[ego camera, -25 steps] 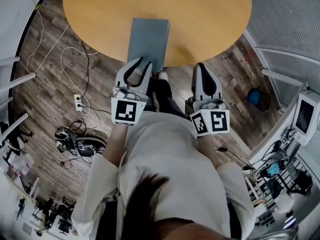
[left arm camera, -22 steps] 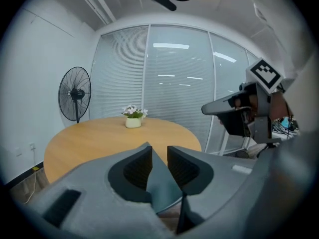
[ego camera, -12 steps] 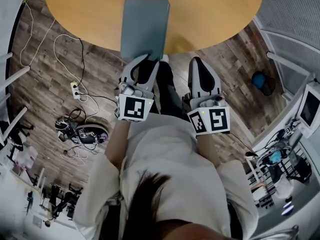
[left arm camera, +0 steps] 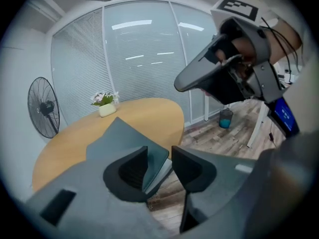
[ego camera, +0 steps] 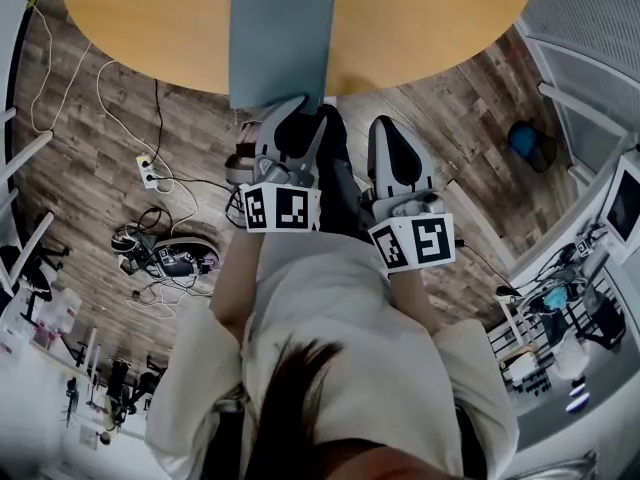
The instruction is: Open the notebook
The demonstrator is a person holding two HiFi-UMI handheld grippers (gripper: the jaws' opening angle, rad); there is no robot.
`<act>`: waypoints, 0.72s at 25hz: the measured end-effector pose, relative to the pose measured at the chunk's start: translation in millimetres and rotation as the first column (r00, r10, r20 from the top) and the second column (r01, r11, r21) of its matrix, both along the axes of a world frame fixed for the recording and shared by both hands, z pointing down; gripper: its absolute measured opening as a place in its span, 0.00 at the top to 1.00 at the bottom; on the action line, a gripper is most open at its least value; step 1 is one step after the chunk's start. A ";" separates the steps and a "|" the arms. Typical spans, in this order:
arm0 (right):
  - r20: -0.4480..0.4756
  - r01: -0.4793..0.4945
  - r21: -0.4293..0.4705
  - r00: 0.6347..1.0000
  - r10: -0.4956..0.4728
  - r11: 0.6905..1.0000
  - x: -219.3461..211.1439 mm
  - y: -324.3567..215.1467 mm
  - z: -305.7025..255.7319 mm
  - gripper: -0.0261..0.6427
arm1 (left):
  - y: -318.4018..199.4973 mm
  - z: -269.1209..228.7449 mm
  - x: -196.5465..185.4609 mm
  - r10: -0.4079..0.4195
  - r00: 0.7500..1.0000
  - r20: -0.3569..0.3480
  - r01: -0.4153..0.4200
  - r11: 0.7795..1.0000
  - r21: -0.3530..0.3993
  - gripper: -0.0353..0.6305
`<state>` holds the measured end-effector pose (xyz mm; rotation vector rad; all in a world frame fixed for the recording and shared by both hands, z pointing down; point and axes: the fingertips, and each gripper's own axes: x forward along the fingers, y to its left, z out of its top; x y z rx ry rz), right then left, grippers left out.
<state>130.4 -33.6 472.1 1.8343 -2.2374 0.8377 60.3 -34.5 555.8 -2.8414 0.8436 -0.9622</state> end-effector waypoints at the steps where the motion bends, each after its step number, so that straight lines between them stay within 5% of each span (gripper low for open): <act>1: 0.001 -0.002 -0.004 1.000 0.002 1.000 -0.4 0.4 1.7 0.96 | -1.1 1.5 0.9 0.000 1.000 0.003 0.000 1.000 -0.001 0.71; 18: 0.015 0.001 -0.006 1.000 -0.001 1.000 -3.0 5.3 5.5 0.96 | -2.1 -4.2 -0.3 -0.068 0.998 -0.013 0.068 0.997 -0.019 0.85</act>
